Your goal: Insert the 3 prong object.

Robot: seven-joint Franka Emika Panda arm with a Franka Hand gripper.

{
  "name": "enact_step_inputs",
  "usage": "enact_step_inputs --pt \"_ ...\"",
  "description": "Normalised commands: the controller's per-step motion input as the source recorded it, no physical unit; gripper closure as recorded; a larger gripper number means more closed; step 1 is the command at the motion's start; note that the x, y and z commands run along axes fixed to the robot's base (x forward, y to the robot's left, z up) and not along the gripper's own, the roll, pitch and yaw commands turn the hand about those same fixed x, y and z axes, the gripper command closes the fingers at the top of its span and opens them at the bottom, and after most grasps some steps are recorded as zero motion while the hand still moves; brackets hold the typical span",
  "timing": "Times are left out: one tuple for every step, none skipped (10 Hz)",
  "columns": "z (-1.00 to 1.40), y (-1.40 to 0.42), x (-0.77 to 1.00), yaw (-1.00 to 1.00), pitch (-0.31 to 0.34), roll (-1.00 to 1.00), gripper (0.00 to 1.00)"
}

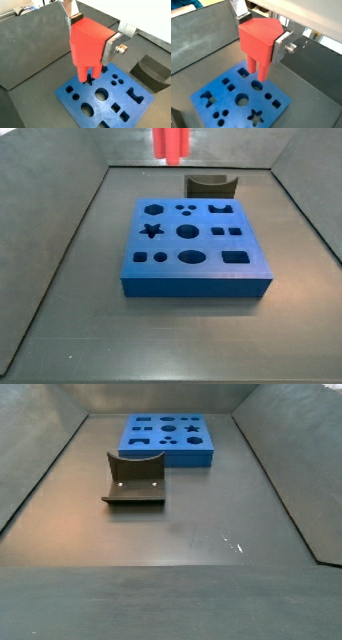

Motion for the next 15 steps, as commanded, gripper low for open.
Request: enact_step_inputs --pt "-1.00 0.75 0.46 -0.05 0.027 0.00 1.00" --pt "-1.00 0.78 0.28 -0.05 0.000 0.02 1.00" --pt "-1.00 0.79 0.20 -0.07 0.000 0.01 1.00" --pt "-1.00 0.79 0.11 -0.08 0.000 0.01 1.00" --pt "-1.00 0.61 0.00 -0.02 -0.034 0.05 1.00" --pt "-1.00 0.39 0.00 -0.07 -0.041 0.12 1.00" --pt "-0.97 0.26 0.03 -0.15 -0.040 0.14 1.00" --pt "-0.55 0.09 0.09 -0.09 0.010 0.18 1.00" --pt "-0.27 0.08 0.03 -0.06 0.059 0.19 1.00" --pt "-0.37 0.00 0.17 -0.16 0.000 0.15 1.00" --pt "-0.34 0.14 0.21 -0.17 -0.039 0.00 1.00" --pt "-0.26 0.16 0.17 -0.16 -0.093 -0.08 1.00" --pt "-0.24 0.22 0.17 -0.13 -0.107 -0.15 1.00" --pt "-0.24 0.21 0.09 -0.04 -0.037 -0.07 1.00" --pt "-0.22 0.19 0.02 0.00 -0.003 -0.04 1.00"
